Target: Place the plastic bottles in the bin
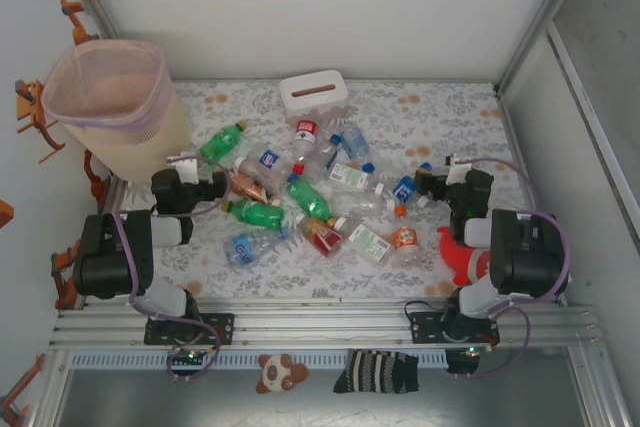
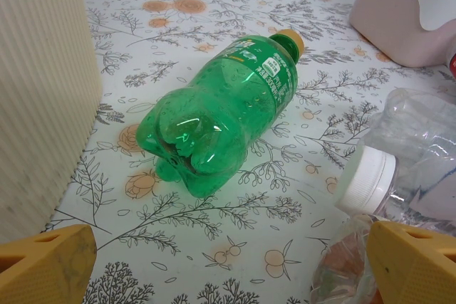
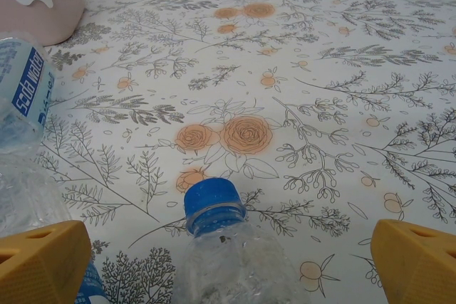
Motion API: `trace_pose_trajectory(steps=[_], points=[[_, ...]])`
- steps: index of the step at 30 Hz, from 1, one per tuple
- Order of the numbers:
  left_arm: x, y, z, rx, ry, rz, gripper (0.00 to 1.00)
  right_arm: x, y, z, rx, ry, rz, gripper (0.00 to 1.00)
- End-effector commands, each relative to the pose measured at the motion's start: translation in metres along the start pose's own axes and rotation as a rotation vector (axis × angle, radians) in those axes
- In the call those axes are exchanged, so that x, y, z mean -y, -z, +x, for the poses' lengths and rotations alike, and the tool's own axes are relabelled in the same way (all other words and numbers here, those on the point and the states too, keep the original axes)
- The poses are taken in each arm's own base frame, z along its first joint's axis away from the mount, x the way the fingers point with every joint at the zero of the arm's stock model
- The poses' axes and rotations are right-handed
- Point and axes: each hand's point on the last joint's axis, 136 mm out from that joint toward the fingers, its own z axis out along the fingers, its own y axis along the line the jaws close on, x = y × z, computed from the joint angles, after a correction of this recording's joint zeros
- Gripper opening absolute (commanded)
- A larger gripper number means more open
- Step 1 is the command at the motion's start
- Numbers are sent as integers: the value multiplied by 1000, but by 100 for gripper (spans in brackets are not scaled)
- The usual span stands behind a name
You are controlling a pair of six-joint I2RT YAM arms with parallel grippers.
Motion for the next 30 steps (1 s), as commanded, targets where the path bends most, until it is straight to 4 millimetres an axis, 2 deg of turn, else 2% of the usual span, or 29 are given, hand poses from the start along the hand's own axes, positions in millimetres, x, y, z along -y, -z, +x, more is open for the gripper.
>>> trace_pose_trajectory(steps=[1,15,19,30], points=[[-1,2,-4,23,-12,-1,97,-1,0,-5,24,17,-9,99],[-5,2,-4,20,4,-15,97,-1,0,-5,24,17,-6,99],[-1,3,-6,26,-12,2,97,2,1,-11,23,11,13,98],[4,17,-27,-20,-33,-59,97,3,16,-31,41,4,37,95]])
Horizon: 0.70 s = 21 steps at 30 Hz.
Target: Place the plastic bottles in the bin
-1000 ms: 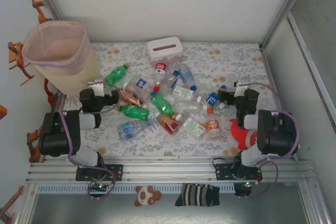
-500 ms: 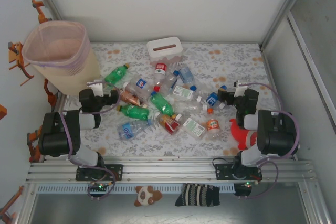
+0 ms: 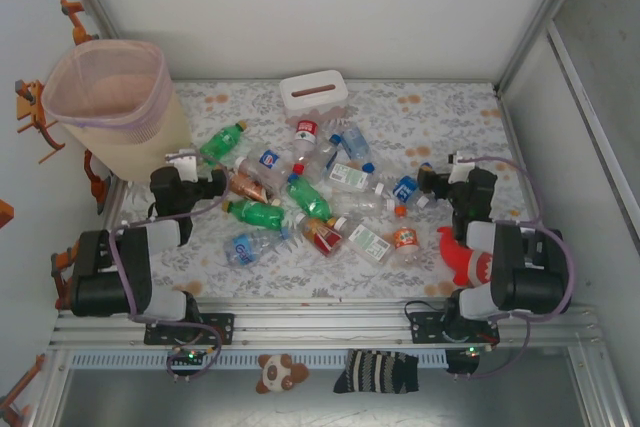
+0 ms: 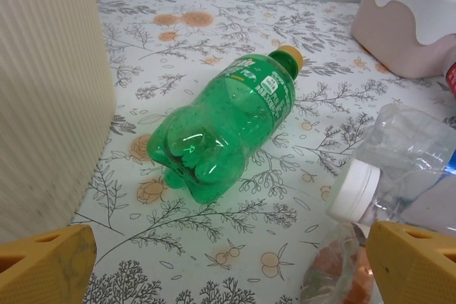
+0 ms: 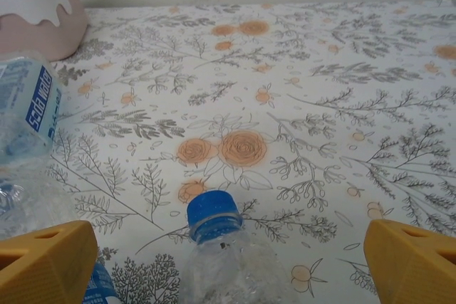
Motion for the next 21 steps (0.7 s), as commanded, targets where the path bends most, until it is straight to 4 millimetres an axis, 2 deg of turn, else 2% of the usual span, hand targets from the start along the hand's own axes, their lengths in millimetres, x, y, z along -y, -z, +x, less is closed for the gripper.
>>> trace_pose_trajectory(steps=[1,8,12,16,21], points=[[0,5,-11,-26,-23,-30,97,3,4,-15,19,-1,20,94],[13,9,-29,-105,-33,-36,97,2,18,-43,-21,-26,35,92],[14,7,-42,-184,3,-47,97,-1,26,-58,-85,-72,28,88],[21,-2,-55,-299,12,-4,99,-4,32,-71,-151,-155,23,83],[25,-22,-59,-436,-14,21,95,-10,38,-84,-204,-221,3,78]])
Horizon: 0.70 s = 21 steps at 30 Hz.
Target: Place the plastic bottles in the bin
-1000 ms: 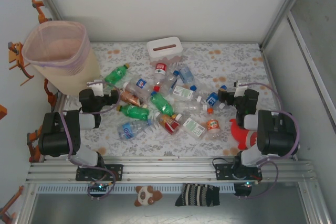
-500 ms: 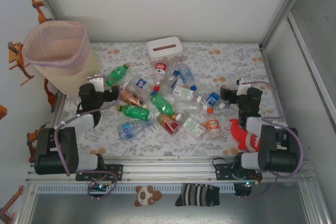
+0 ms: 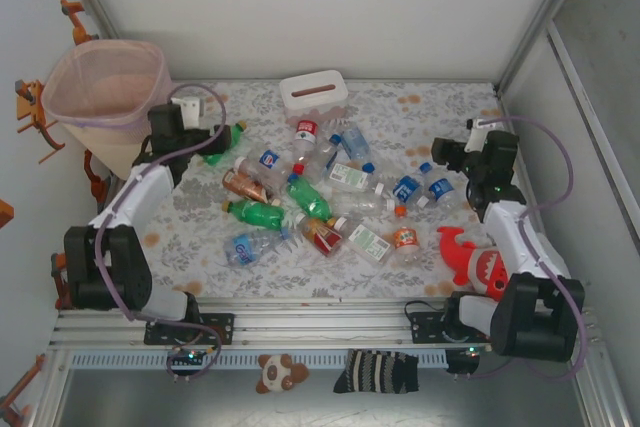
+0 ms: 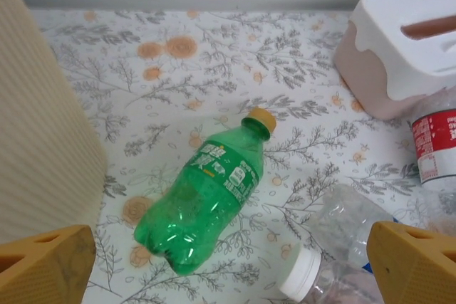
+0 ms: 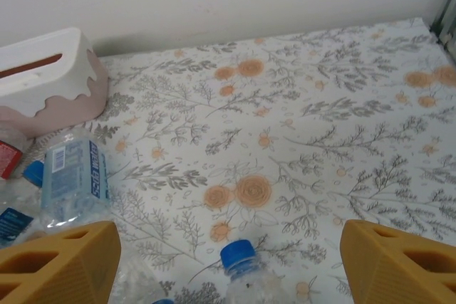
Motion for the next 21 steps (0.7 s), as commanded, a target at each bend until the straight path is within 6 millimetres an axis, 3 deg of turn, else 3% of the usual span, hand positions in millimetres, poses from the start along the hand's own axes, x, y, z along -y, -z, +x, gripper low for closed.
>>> trace_pose_trajectory(steps=[1,10,21], points=[[6,-13,36,-235,-18,24,94,-6,9,10,-110,-85,-14,76],[-1,-61,41,-433,-122,-8,82,-13,25,-5,-105,-85,-26,72],[-7,-101,43,-521,-268,-58,83,-13,29,-12,-88,-81,-19,71]])
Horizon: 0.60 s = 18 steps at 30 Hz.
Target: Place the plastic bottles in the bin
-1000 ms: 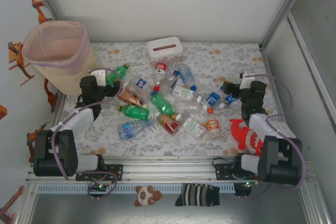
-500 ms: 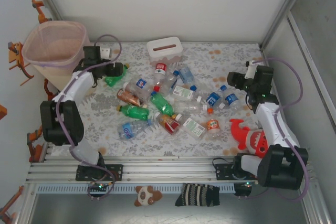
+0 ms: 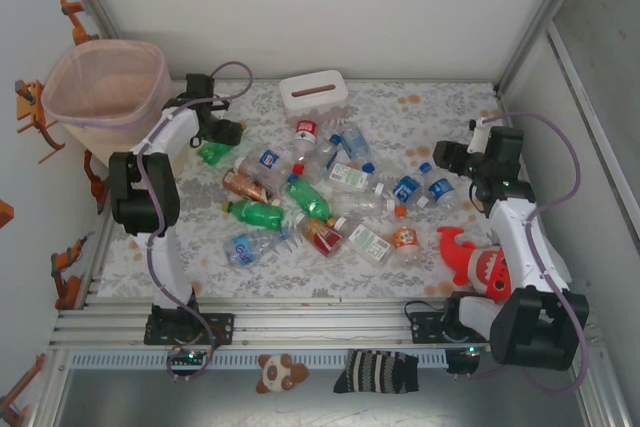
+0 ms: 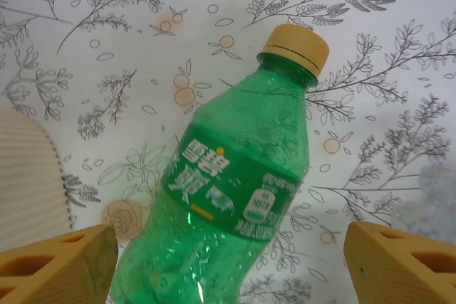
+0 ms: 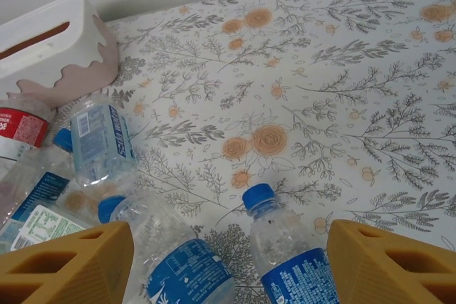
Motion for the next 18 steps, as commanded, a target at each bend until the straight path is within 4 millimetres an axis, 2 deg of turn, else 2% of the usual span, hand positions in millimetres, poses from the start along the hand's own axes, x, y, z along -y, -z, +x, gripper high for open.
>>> trace_pose_trajectory(steps=[1,4,10,18], points=[[-1,-7,7,-74,-68,-8,83,-6,10,-18,42,-1,-10,71],[3,-15,9,-106,-72,20,82,-6,11,-19,48,1,-7,71],[17,-32,22,-176,-67,101,75,-6,12,-18,43,2,-7,71],[21,-41,35,-224,-59,117,74,-7,16,-19,47,1,-9,70]])
